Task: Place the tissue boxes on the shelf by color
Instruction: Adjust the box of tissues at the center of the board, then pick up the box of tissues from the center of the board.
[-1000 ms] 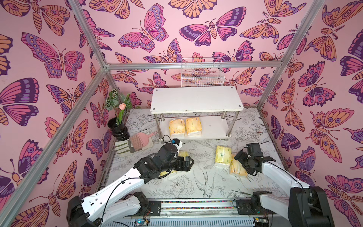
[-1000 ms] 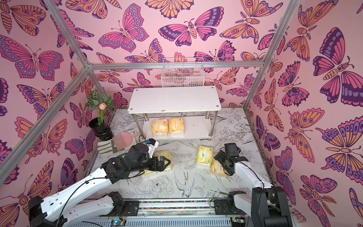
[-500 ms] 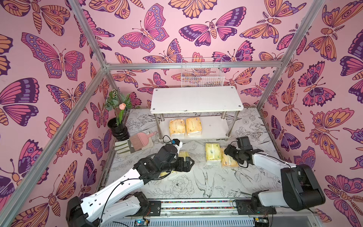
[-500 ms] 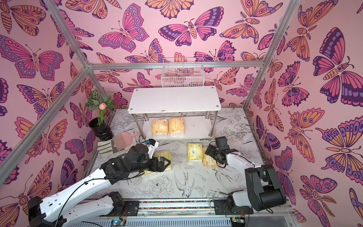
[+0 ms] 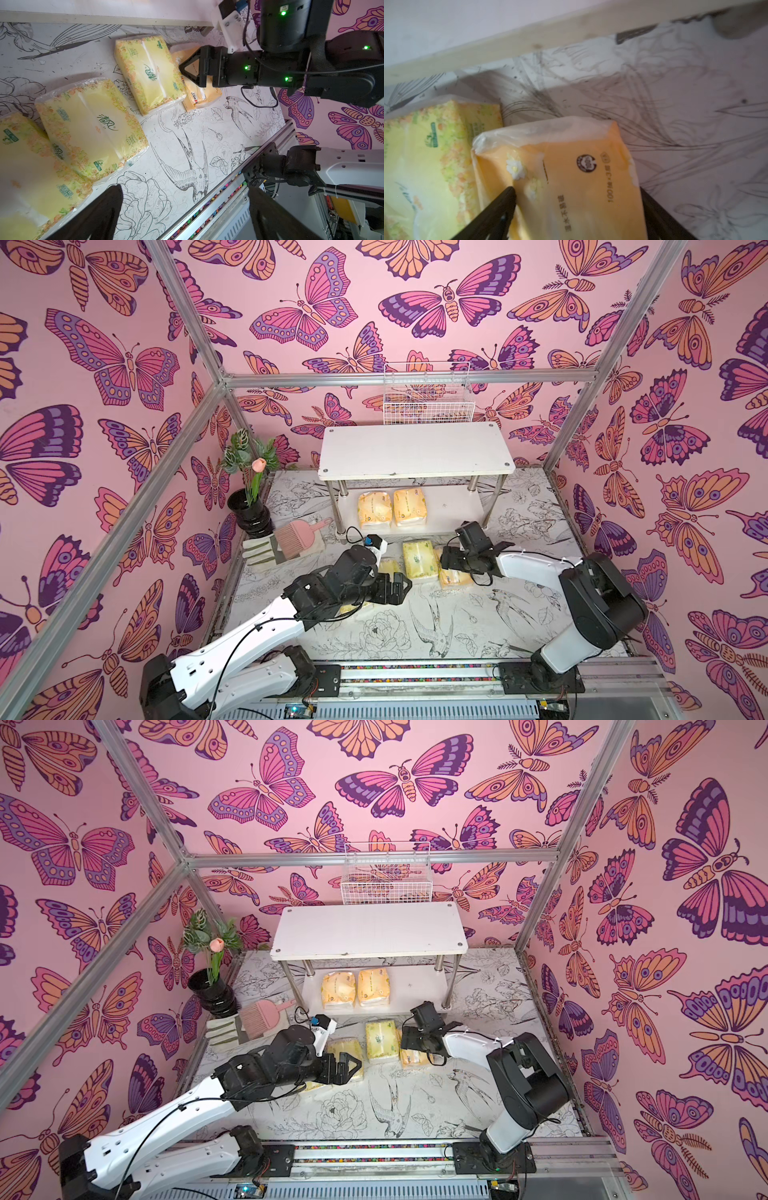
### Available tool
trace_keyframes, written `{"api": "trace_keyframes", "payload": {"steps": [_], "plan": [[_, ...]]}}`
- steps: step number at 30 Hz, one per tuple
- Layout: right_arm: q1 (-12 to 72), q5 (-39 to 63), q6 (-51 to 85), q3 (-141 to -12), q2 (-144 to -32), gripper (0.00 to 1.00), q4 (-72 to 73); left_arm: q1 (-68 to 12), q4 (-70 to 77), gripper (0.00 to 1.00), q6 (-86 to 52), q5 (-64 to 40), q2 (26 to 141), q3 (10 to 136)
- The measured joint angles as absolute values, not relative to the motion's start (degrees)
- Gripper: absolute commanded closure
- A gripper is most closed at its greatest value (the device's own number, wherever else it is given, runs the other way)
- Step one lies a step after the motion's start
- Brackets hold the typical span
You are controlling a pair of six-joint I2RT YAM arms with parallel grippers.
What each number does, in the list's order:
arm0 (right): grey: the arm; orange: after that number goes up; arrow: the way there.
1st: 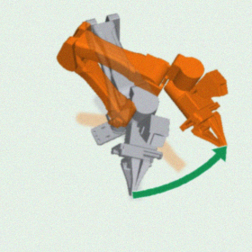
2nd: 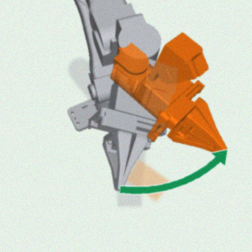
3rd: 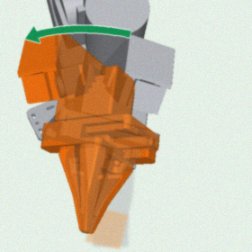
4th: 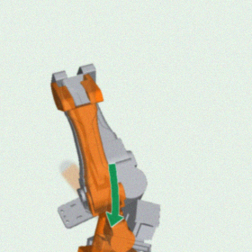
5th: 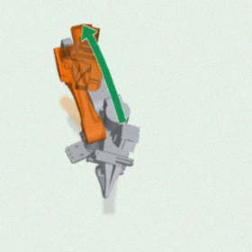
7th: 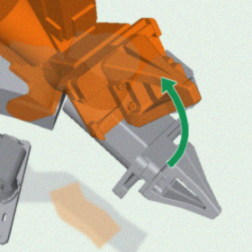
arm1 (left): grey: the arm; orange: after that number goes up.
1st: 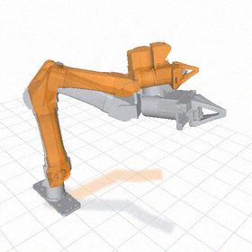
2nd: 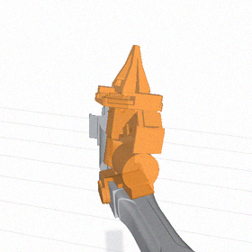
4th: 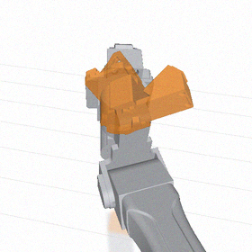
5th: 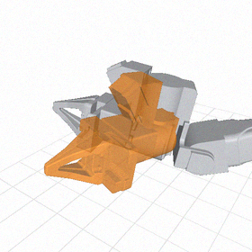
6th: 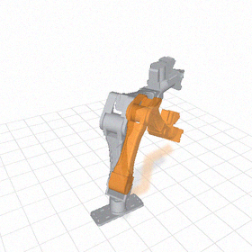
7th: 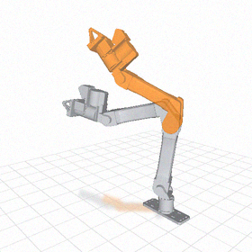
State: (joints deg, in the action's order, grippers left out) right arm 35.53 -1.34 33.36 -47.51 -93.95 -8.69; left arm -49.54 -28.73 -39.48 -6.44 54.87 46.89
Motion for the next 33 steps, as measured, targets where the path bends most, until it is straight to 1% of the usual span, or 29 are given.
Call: {"api": "trace_keyframes", "payload": {"steps": [4,7,11,14,18,26,33], "plan": [[38.46,-2.11,32.77,-48.18,-94.5,0.11,-9.32,-49.54,-28.73,0.0,-39.46,-6.42,55.22,46.89],[38.89,-2.28,33.69,-46.39,-91.94,0.07,-9.61,-49.54,-28.73,0.0,-39.44,-6.44,55.92,46.92],[38.87,-3.18,36.75,-41.71,-80.66,0.04,-11.94,-49.65,-28.71,0.0,-39.27,-6.44,57.12,47.18],[38.87,-3.46,39.09,-40.45,-72.69,0.05,-13.45,-49.91,-28.69,0.0,-39.0,-6.44,58.11,47.77],[38.87,-2.96,41.93,-39.51,-66.92,0.05,-15.25,-49.95,-28.25,0.0,-38.39,-6.39,59.4,48.31],[38.89,-2.79,47.37,-32.42,-66.32,0.06,-17.8,-49.95,-27.24,0.0,-37.95,-6.2,62.52,49.82],[38.87,-4.49,49.89,-30.63,-71.64,0.06,-16.21,-49.98,-26.79,0.0,-37.95,-6.2,62.7,49.87]]}}
